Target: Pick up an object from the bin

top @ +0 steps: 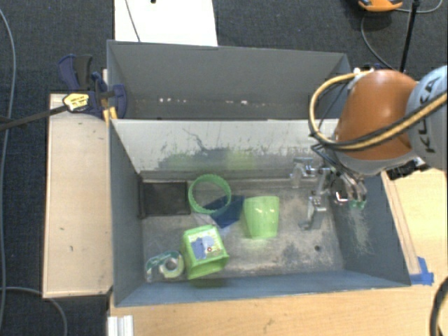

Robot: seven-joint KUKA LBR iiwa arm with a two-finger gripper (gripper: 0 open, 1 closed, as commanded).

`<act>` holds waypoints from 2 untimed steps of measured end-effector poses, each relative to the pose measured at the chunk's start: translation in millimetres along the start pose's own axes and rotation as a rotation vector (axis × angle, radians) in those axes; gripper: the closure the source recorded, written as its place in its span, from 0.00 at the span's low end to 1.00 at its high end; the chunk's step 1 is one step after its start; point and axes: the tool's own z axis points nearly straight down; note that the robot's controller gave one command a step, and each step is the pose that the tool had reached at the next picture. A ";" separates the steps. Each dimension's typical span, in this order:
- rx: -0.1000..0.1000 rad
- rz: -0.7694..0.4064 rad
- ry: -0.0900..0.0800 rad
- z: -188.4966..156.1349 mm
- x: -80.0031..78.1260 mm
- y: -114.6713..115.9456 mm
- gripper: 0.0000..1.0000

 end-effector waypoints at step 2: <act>-0.001 -0.090 0.003 33.3 -0.3 24.7 0.00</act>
Offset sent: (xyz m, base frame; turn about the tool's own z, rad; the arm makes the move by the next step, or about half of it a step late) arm 0.0163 0.0784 -0.0628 0.0103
